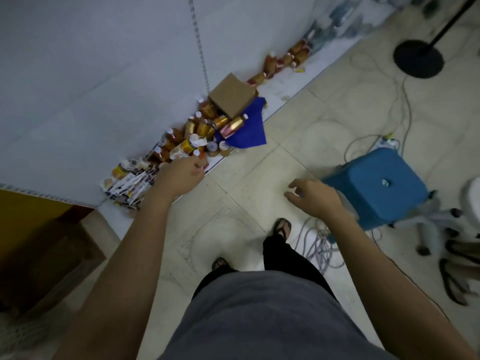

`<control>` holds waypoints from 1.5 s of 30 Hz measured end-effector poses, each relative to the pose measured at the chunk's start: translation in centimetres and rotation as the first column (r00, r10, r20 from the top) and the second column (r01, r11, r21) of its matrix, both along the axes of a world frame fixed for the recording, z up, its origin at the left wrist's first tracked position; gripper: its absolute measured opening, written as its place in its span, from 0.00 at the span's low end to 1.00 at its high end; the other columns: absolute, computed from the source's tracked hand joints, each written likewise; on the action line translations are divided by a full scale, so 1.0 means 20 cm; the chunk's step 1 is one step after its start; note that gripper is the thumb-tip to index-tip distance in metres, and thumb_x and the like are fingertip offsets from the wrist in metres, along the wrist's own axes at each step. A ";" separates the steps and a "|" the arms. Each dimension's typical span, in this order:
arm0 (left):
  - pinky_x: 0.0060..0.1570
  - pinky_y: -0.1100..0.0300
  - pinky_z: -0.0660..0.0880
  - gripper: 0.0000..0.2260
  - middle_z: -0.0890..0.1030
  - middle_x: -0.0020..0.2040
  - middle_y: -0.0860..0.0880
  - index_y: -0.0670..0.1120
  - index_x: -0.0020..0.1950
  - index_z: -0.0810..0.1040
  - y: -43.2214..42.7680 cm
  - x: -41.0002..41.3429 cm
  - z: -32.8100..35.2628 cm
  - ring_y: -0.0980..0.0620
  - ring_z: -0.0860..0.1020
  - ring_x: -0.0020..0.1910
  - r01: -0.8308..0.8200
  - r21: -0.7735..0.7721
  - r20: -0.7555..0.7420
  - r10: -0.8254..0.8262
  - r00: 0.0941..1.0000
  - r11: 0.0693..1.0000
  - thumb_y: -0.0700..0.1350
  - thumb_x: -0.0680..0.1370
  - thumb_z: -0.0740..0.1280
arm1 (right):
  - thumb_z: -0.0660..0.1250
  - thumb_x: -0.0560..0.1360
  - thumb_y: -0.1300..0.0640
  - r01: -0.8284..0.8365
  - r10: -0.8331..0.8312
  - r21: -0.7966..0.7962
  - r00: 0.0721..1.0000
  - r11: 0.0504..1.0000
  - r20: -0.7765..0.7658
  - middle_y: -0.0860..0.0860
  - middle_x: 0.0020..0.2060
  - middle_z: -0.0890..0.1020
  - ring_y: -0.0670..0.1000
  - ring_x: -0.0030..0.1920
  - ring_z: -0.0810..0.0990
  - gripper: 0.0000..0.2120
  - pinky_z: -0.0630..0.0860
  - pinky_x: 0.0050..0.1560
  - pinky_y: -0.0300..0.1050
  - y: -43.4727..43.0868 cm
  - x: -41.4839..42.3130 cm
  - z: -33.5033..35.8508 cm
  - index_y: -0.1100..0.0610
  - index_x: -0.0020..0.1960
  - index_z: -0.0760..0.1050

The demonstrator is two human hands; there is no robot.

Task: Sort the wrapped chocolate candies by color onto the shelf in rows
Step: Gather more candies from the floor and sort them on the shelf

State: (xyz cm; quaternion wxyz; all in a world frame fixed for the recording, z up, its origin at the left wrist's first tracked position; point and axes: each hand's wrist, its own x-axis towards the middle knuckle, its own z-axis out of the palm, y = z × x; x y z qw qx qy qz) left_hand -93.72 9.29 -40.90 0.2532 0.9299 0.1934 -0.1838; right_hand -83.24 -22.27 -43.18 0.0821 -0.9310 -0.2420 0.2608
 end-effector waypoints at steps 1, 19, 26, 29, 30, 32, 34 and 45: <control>0.44 0.51 0.77 0.07 0.80 0.44 0.48 0.49 0.51 0.74 -0.05 0.12 0.00 0.44 0.79 0.44 0.025 -0.028 0.003 -0.025 1.000 0.999 0.50 0.78 0.61 | 0.59 0.75 0.38 0.029 -0.029 -0.002 1.000 1.000 -0.004 0.46 0.52 0.81 0.50 0.54 0.79 0.20 0.75 0.49 0.47 -0.06 0.07 0.00 0.47 0.61 0.73; 0.54 0.47 0.75 0.16 0.80 0.55 0.51 0.51 0.62 0.74 -0.87 2.33 0.68 0.47 0.77 0.54 0.311 0.239 0.434 -0.388 0.813 0.920 0.53 0.77 0.61 | 0.60 0.76 0.40 0.347 -0.427 0.274 0.841 0.897 0.333 0.48 0.52 0.81 0.52 0.53 0.79 0.20 0.70 0.46 0.46 -0.86 1.72 0.60 0.49 0.62 0.74; 0.52 0.49 0.74 0.15 0.80 0.55 0.52 0.52 0.62 0.74 -1.12 3.24 0.80 0.47 0.78 0.52 0.450 0.301 0.502 -0.541 0.675 0.841 0.53 0.77 0.61 | 0.60 0.76 0.40 0.499 -0.600 0.334 0.682 0.800 0.418 0.48 0.53 0.81 0.53 0.53 0.79 0.20 0.71 0.47 0.47 -1.08 2.33 0.70 0.50 0.62 0.74; 0.50 0.52 0.74 0.15 0.80 0.56 0.51 0.52 0.63 0.74 -1.24 3.62 0.77 0.48 0.78 0.52 0.526 0.275 0.513 -0.585 0.628 0.805 0.52 0.77 0.61 | 0.60 0.76 0.40 0.575 -0.661 0.328 0.620 0.750 0.424 0.48 0.53 0.81 0.53 0.53 0.79 0.20 0.72 0.48 0.48 -1.14 2.59 0.71 0.49 0.62 0.73; 0.49 0.54 0.73 0.15 0.80 0.55 0.51 0.51 0.63 0.73 -1.27 3.73 0.76 0.48 0.78 0.52 0.552 0.260 0.515 -0.597 0.615 0.792 0.52 0.77 0.61 | 0.60 0.76 0.40 0.596 -0.676 0.323 0.609 0.735 0.415 0.48 0.53 0.81 0.52 0.53 0.79 0.20 0.72 0.48 0.48 -1.16 2.67 0.70 0.49 0.62 0.73; 0.48 0.56 0.72 0.16 0.79 0.56 0.51 0.51 0.64 0.73 -1.32 3.96 0.75 0.49 0.77 0.52 0.592 0.235 0.507 -0.617 0.601 0.771 0.52 0.78 0.61 | 0.60 0.75 0.40 0.629 -0.703 0.321 0.589 0.708 0.399 0.48 0.53 0.81 0.52 0.53 0.79 0.20 0.72 0.48 0.47 -1.18 2.83 0.70 0.49 0.63 0.73; 0.50 0.53 0.74 0.16 0.79 0.56 0.51 0.51 0.64 0.73 -1.37 4.17 0.76 0.49 0.77 0.52 0.631 0.201 0.500 -0.632 0.592 0.749 0.53 0.78 0.61 | 0.60 0.76 0.40 0.641 -0.713 0.321 0.570 0.697 0.409 0.48 0.53 0.81 0.51 0.52 0.79 0.21 0.72 0.47 0.47 -1.18 2.99 0.72 0.49 0.64 0.72; 0.50 0.47 0.76 0.16 0.79 0.58 0.47 0.49 0.63 0.74 -1.57 5.11 0.97 0.46 0.77 0.55 0.623 0.340 0.601 -0.672 0.433 0.705 0.53 0.78 0.60 | 0.60 0.77 0.43 0.541 -0.689 0.433 0.490 0.721 0.535 0.50 0.55 0.79 0.52 0.53 0.78 0.20 0.75 0.47 0.48 -1.33 3.99 0.85 0.51 0.65 0.72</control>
